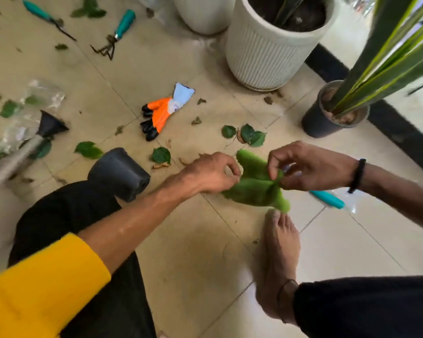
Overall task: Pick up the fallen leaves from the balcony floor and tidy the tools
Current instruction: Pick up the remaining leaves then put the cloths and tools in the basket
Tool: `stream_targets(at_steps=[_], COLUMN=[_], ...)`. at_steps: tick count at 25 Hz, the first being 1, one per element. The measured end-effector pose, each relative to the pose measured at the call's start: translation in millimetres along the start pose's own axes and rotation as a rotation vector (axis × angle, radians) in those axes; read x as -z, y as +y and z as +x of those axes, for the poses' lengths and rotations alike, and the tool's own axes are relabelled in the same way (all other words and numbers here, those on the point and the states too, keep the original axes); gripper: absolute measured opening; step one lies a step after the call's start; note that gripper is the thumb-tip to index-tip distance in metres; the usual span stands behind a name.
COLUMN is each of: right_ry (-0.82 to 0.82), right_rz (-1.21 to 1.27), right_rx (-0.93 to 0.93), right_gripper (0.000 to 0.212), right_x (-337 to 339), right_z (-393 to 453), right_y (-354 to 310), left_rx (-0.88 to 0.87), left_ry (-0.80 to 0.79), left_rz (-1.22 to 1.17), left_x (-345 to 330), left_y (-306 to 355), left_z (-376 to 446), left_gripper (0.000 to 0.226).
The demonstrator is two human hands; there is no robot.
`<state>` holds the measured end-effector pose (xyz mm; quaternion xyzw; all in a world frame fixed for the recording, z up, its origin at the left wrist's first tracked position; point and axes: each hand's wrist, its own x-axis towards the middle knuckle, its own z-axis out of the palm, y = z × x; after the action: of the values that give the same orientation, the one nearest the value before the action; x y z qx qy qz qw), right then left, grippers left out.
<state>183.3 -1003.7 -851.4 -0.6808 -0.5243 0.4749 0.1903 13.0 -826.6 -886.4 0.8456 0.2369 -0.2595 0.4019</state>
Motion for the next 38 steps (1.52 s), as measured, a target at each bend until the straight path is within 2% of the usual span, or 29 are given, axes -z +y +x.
stream_targets(at_steps=[2,4,6,7,9,11,13,15,17,19,21,22,23,24,26,28,31,33,36,38], right_ry=[-0.076,-0.139,-0.185,-0.215,-0.297,-0.4,-0.552,-0.585,-0.535,-0.352,0.065,0.275,0.411,0.472,0.49,0.519,0.576,0.575,0.658,0.704], right_rz=[-0.038,-0.081,-0.199,-0.297,-0.486,-0.603,-0.653,-0.731,-0.809,-0.799,-0.651,-0.551,-0.45,-0.352,-0.157,-0.084,-0.189,-0.27,-0.29,-0.278], right_rx=[-0.049,-0.146,-0.244,-0.288,-0.387,-0.452,-0.467,-0.422,-0.383,-0.416,-0.51,-0.584,-0.679,-0.788,-0.935,-0.919,-0.758,-0.683,-0.577,-0.489], right_gripper=[0.022,0.034,0.036,0.033,0.023,0.028,0.042,0.046,0.048,0.049,0.053,0.06,0.072,0.088,0.111,0.113,0.096,0.075,0.034,0.023], right_x=[17.7,33.0,37.5,34.5,20.0,2.6,-9.0,-14.6,-19.2,-23.6,-21.9,-18.5,-16.3,-16.1,-23.6,-34.9,-52.7,-63.9,-76.0,-79.4], right_z=[-28.6,-48.6,-52.7,-47.5,-30.3,-9.9,11.4,37.0,76.7,122.9,160.6,172.3,178.8,181.1,183.0,192.8,220.7,236.8,246.0,242.8], right_y=[-8.2,-14.0,-10.6,-7.7,-8.1,-10.3,-23.8,-32.9,-30.4,-19.6,2.2,14.8,30.0,42.7,66.2,76.4,77.1,79.0,88.9,93.7], left_rx=[-0.024,0.013,0.082,0.1,0.205,0.351,0.457,0.479,0.41,0.386,0.453,0.479,0.487,0.47,0.409,0.376,0.428,0.464,0.465,0.457], left_ry=[-0.085,-0.138,-0.123,-0.064,0.061,0.139,0.23,0.345,0.442,0.506,0.481,0.444,0.412,0.396,0.394,0.416,0.438,0.43,0.415,0.412], left_rz=[0.002,0.134,0.203,0.089,-0.472,-0.976,-1.234,-1.444,-1.634,-1.727,-1.719,-1.71,-1.714,-1.725,-1.744,-1.761,-1.739,-1.709,-1.715,-1.718], left_x=[-2.8,-1.5,2.4,5.3,7.0,0.0,1.4,16.7,36.0,44.1,34.5,27.1,20.8,17.6,16.9,18.2,13.0,6.5,0.2,-0.5], left_y=[2.1,-10.5,-26.3,-33.3,-45.0,-56.9,-70.4,-82.4,-89.5,-91.8,-89.6,-86.3,-82.4,-78.6,-75.8,-76.6,-74.5,-68.4,-63.2,-65.1], left_z=[-7.5,-8.3,-6.6,-7.0,-8.6,-11.3,-17.8,-21.7,-24.2,-29.6,-33.5,-34.1,-34.8,-34.6,-30.8,-27.5,-27.9,-27.3,-18.7,-11.8], left_gripper=[0.025,0.03,0.033,0.032,0.03,0.03,0.028,0.024,0.025,0.028,0.024,0.023,0.023,0.022,0.019,0.018,0.012,0.012,0.014,0.014])
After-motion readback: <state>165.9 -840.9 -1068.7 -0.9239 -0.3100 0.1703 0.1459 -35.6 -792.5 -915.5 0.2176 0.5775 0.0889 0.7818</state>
